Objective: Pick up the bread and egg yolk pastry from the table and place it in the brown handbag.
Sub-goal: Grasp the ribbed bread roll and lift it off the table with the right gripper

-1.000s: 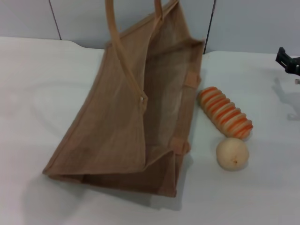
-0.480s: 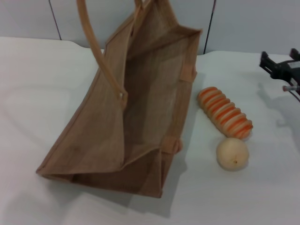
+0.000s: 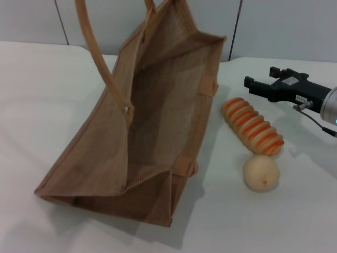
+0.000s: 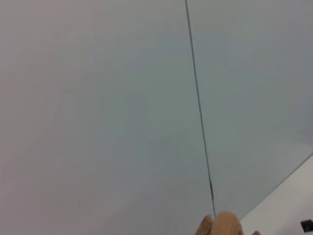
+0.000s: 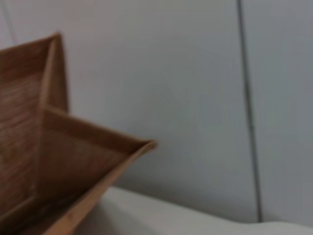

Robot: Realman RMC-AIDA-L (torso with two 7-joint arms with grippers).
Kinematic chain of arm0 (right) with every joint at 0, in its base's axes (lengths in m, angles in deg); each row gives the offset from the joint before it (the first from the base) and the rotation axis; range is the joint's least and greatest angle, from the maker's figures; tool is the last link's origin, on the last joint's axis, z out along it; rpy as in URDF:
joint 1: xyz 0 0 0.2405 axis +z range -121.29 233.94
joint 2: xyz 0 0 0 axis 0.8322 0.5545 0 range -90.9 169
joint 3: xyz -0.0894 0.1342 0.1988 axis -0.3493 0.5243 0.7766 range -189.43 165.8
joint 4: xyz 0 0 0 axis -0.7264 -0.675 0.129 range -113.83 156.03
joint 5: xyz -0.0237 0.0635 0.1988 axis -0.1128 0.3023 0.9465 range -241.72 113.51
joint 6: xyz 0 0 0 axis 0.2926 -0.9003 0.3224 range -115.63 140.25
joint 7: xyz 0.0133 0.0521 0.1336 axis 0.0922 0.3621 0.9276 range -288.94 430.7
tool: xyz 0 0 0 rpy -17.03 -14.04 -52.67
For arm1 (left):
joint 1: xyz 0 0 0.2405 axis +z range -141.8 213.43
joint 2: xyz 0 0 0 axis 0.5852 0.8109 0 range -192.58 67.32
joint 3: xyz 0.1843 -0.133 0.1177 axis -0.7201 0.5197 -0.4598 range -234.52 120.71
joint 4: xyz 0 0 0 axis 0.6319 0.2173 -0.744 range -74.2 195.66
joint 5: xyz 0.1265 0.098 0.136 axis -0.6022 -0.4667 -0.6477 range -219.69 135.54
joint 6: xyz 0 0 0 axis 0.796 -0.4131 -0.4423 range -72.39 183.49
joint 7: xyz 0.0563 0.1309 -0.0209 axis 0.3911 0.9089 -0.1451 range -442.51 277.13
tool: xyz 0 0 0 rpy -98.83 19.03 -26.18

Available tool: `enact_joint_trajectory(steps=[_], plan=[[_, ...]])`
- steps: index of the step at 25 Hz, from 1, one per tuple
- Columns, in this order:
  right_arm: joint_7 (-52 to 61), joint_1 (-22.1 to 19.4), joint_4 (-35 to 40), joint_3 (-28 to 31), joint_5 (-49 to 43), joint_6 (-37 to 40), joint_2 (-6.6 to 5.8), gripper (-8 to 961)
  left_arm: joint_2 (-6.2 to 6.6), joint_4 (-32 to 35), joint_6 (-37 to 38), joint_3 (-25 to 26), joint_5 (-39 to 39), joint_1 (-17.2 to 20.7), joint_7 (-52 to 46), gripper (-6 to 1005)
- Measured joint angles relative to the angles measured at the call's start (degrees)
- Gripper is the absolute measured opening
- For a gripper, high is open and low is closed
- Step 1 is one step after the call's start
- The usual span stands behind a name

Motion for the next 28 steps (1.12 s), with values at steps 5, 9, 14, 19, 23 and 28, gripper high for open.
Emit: enact_joint_trajectory(steps=[5, 9, 14, 19, 23, 28], plan=[[18.8, -4.6, 14.6, 0.2, -20.3, 0.0, -0.70, 877, 0.02, 0.0, -0.1, 0.0, -0.1, 0.1, 0.0, 116], [40.3, -11.7, 36.8, 0.5, -42.3, -0.9, 1.03, 877, 0.02, 0.1, -0.1, 0.0, -0.1, 0.1, 0.0, 117], [54.0, -12.1, 45.4, 0.5, -59.0, -4.4, 2.45, 877, 0.02, -0.1, -0.1, 0.0, -0.1, 0.0, -0.1, 117], [60.1, -10.4, 46.7, 0.0, -65.2, -10.6, 2.54, 876, 0.02, -0.2, -0.1, 0.0, -0.1, -0.2, -0.1, 117], [62.4, -8.9, 46.3, -0.4, -68.3, -13.2, 2.66, 876, 0.00, -0.3, -0.2, 0.0, -0.1, 0.0, -0.1, 117], [64.5, -8.3, 46.2, -2.5, -70.0, -13.5, 2.75, 876, -0.09, -0.3, -0.2, 0.0, -0.1, 0.0, -0.1, 117]])
